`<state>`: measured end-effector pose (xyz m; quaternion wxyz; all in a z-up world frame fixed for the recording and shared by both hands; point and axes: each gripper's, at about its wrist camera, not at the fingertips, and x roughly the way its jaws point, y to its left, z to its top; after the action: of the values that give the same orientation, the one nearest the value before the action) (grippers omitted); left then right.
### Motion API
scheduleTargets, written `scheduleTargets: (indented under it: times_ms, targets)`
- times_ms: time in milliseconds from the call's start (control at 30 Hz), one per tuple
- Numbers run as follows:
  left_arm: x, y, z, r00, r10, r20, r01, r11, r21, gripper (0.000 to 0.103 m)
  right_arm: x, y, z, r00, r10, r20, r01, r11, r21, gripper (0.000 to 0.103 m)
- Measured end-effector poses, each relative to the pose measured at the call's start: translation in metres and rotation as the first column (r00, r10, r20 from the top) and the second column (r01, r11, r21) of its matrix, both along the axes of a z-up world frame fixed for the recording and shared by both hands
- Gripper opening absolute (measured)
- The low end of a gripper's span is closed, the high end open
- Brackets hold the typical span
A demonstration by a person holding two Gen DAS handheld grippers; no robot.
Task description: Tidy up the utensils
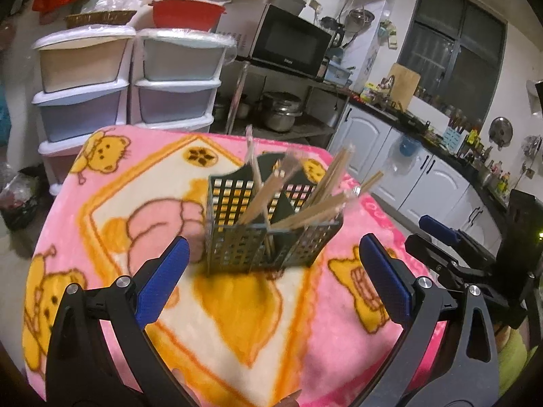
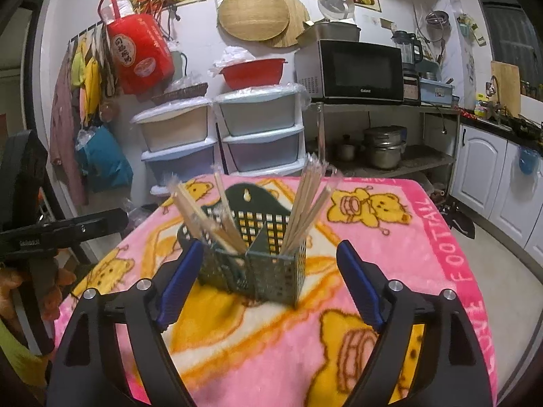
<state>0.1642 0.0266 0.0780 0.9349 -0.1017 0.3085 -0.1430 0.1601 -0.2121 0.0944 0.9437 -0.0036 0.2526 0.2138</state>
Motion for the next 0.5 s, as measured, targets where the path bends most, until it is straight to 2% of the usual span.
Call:
scheduleTargets:
  times_ms: [233, 400, 500]
  targets:
    - [-0.01, -0.001, -0.027, 0.998, 0.032, -0.051, -0.03, 0.999, 0.034, 0.092, -0.01, 0.001, -0.021, 0.999, 0.007, -0.054, -0.007, 1.0, -0.017, 0.085]
    - [-0.024, -0.007, -0.044, 0.998, 0.052, -0.041, -0.049, 0.995, 0.088, 0.092, -0.018, 0.004, -0.034, 0.998, -0.003, -0.06, 0.001, 0.999, -0.035, 0.086]
    - [-0.03, -0.009, -0.049, 0.998, 0.062, -0.025, -0.059, 0.993, 0.104, 0.092, -0.022, 0.005, -0.042, 0.998, -0.012, -0.059, 0.01, 0.999, -0.038, 0.092]
